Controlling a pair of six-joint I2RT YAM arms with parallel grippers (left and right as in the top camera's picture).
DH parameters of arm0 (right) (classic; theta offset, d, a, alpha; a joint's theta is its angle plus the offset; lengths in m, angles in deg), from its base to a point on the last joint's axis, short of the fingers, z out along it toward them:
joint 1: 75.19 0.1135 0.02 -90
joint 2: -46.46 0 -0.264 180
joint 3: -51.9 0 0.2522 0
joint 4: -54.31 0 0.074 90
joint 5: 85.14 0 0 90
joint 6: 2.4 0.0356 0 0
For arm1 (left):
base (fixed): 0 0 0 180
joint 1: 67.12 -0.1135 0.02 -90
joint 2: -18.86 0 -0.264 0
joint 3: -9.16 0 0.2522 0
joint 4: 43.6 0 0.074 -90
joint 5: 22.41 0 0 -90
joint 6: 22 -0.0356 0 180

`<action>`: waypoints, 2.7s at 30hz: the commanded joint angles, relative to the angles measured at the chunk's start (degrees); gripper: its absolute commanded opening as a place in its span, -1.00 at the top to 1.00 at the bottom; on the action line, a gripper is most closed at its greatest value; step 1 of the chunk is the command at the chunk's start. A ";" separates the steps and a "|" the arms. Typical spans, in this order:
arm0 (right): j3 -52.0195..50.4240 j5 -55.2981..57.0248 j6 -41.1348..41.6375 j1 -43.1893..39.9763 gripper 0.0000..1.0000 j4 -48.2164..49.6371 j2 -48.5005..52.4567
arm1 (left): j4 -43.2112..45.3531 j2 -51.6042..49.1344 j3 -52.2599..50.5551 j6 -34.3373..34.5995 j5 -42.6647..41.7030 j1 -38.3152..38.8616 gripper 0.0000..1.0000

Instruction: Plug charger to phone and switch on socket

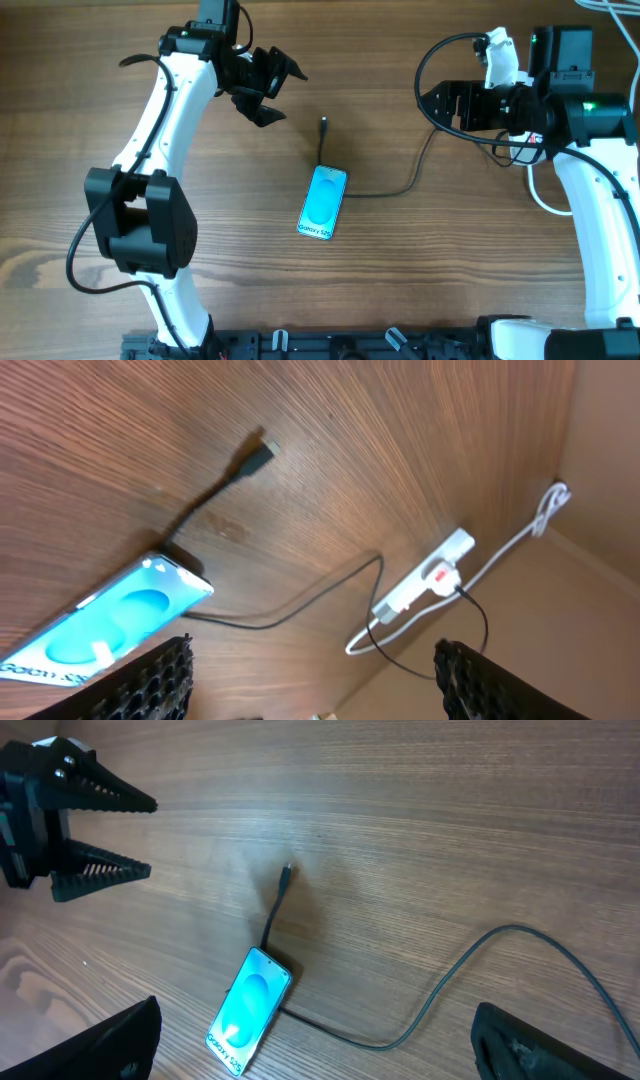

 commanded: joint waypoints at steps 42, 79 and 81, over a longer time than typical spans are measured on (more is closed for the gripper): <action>1.22 7.67 3.39 -0.28 -1.00 -1.46 0.55 | 3.34 1.38 -22.49 -44.65 26.69 24.28 -1.00; 1.22 7.65 3.61 -0.28 -1.00 -2.71 0.55 | 8.87 1.33 -28.98 -28.13 36.63 30.38 -0.32; 1.22 7.65 3.61 -0.28 -0.98 -2.71 0.55 | 8.87 1.38 -28.94 -28.15 36.79 27.65 -0.32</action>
